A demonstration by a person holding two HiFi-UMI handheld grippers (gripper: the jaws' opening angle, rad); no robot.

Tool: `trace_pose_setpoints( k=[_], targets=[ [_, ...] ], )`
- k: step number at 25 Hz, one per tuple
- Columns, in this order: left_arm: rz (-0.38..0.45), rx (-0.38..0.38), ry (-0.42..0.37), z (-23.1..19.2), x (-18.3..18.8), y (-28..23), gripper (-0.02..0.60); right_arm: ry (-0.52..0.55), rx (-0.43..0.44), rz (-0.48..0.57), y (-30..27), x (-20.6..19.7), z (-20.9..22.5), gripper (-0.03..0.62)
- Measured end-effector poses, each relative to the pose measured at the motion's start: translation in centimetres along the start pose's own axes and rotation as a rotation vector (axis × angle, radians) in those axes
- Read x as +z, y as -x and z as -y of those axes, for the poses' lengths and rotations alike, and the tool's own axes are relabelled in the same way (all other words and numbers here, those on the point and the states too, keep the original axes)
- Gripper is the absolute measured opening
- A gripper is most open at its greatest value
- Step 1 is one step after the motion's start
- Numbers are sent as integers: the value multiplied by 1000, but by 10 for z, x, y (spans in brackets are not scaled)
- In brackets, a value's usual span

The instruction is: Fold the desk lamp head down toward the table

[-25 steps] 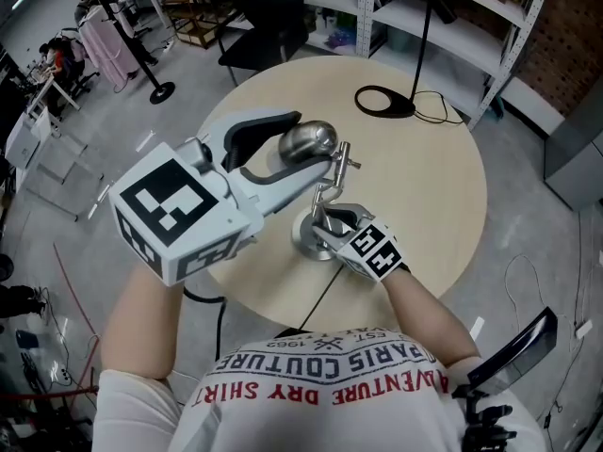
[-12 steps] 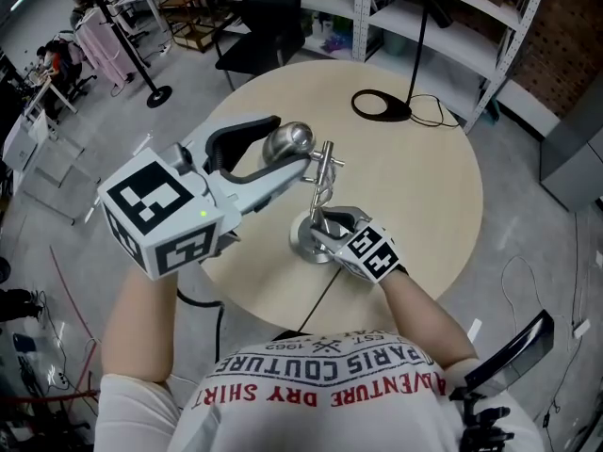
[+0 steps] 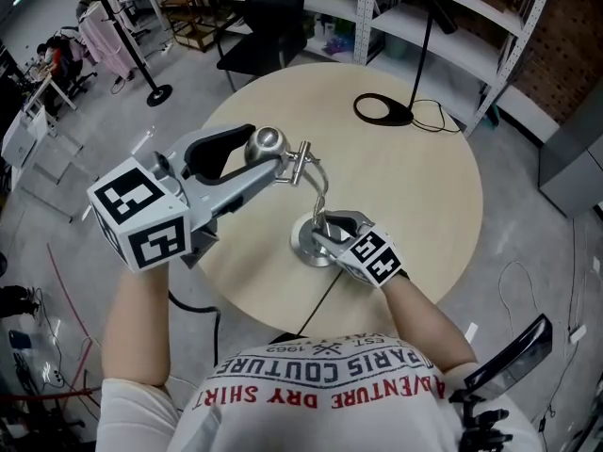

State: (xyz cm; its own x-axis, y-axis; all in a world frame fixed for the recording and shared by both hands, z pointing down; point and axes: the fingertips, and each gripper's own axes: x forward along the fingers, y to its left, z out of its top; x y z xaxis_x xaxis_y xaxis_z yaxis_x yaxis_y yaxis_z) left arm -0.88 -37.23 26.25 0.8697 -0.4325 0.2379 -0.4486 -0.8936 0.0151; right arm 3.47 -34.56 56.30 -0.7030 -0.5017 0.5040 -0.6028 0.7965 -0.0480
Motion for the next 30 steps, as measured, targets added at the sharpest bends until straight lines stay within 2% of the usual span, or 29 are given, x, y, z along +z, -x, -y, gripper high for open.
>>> trace_pose_setpoints(
  k=[16,30],
  targets=[
    [61,13,184,-39,-39,24,232,6,1,-9,1,-2,1,155],
    [90,21,316,-64,-77,49,219,-1,-9,-26,2,5,-6,155]
  ],
)
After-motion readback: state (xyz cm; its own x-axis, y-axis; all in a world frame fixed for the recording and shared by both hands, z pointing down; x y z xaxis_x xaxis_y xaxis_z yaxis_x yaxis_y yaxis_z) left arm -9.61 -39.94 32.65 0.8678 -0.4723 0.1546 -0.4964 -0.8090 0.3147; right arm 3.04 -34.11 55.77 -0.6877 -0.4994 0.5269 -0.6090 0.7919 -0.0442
